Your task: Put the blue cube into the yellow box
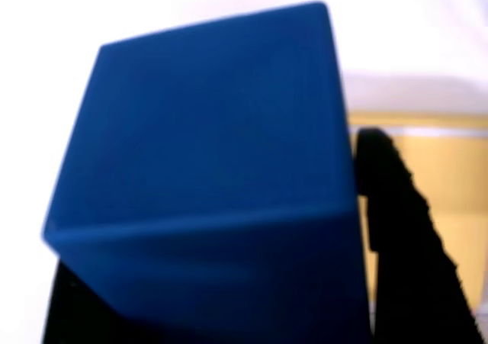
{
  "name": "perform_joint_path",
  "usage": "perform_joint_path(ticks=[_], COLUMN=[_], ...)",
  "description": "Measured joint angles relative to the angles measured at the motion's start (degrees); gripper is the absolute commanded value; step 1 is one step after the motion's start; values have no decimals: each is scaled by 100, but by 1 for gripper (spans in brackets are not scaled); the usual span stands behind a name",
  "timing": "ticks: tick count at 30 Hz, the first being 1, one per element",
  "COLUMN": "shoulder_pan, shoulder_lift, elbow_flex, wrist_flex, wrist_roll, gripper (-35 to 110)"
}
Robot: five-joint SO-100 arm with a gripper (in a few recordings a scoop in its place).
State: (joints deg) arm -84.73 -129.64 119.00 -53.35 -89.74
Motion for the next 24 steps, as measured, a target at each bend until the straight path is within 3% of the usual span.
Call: perform_joint_path(ticks=[13, 24], shoulder_pan=[-237, -237], shoulder_lift=[-1248, -1415], elbow_flex=[2101, 2320], wrist_flex=[431, -475], wrist_roll=[62, 237], gripper=[19, 19])
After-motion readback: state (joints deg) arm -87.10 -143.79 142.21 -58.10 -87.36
